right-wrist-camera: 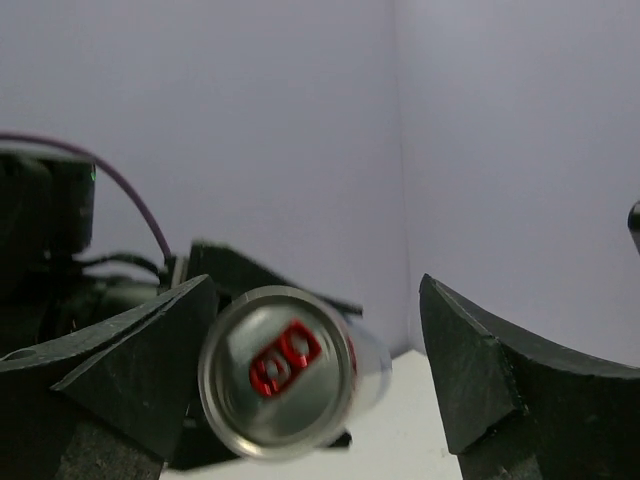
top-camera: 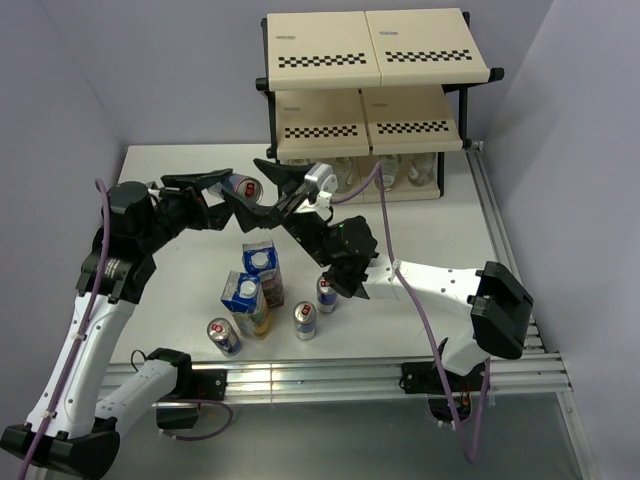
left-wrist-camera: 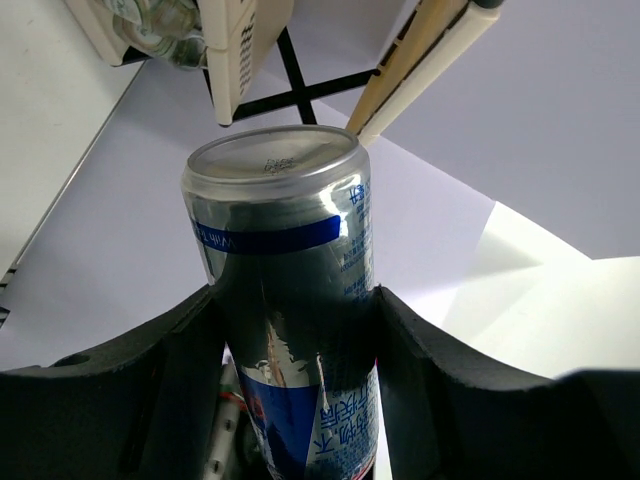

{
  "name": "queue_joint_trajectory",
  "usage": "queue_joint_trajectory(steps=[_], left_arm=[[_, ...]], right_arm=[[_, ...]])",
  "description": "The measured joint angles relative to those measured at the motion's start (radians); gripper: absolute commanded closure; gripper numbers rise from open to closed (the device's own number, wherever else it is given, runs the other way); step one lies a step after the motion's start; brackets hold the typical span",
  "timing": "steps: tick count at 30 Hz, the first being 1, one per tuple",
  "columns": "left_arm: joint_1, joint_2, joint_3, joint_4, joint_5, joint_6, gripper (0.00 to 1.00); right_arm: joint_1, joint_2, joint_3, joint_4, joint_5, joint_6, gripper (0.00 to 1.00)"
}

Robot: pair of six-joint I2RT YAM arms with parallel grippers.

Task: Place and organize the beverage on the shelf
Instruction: Place the drink on the shelf.

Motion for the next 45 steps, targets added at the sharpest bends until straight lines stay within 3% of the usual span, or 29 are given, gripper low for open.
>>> queue_joint_trajectory(steps=[3, 10, 21, 24, 27, 28, 30, 31, 32, 36, 37, 38, 39, 42, 45], left_arm=[[-0.016, -0.002, -0.015, 0.003, -0.013, -0.007, 1.00], [-0.028, -0.020, -0.034, 0.037, -0.041, -0.011, 1.00], [-0.028, -0.023, -0.042, 0.061, -0.076, -0.012, 1.00], [-0.035, -0.022, -0.042, 0.061, -0.082, -0.012, 1.00], [-0.041, -0.022, -0.043, 0.062, -0.098, -0.024, 1.00], [-0.041, -0.023, -0.043, 0.063, -0.106, -0.030, 1.00], [-0.040, -0.026, -0.043, 0.066, -0.127, -0.036, 1.00], [-0.040, -0.026, -0.045, 0.070, -0.132, -0.037, 0.99], [-0.040, -0.026, -0.046, 0.076, -0.135, -0.039, 0.97], [-0.041, -0.026, -0.046, 0.093, -0.130, -0.043, 0.75], [-0.042, -0.024, -0.046, 0.100, -0.126, -0.044, 0.55], [-0.042, -0.022, -0.046, 0.107, -0.124, -0.044, 0.43], [-0.043, -0.013, -0.041, 0.110, -0.121, -0.039, 0.18], [-0.039, 0.048, 0.042, 0.074, -0.101, 0.031, 0.02], [-0.027, 0.135, 0.174, 0.056, -0.064, 0.111, 0.01]], right_arm=[[0.000, 0.023, 0.042, 0.021, 0.001, -0.007, 0.18], [0.000, 0.044, 0.051, 0.042, 0.005, -0.006, 0.09], [0.005, 0.051, -0.035, 0.087, 0.009, -0.002, 0.11], [0.005, 0.061, -0.026, 0.091, 0.015, -0.006, 0.23], [0.006, 0.088, 0.012, 0.094, 0.016, -0.016, 0.47], [0.007, 0.100, 0.026, 0.096, 0.018, -0.024, 0.62], [0.007, 0.113, 0.041, 0.098, 0.015, -0.028, 0.78], [0.007, 0.117, 0.047, 0.100, 0.015, -0.030, 0.91], [0.007, 0.119, 0.050, 0.102, 0.015, -0.032, 0.93], [0.006, 0.120, 0.051, 0.118, 0.007, -0.040, 1.00], [0.006, 0.119, 0.051, 0.122, 0.006, -0.044, 1.00], [0.006, 0.117, 0.051, 0.122, 0.006, -0.048, 1.00], [0.006, 0.111, 0.051, 0.117, 0.007, -0.055, 1.00], [0.005, 0.078, 0.054, 0.053, 0.018, -0.076, 1.00], [-0.003, 0.027, 0.079, -0.026, 0.050, -0.100, 1.00]])
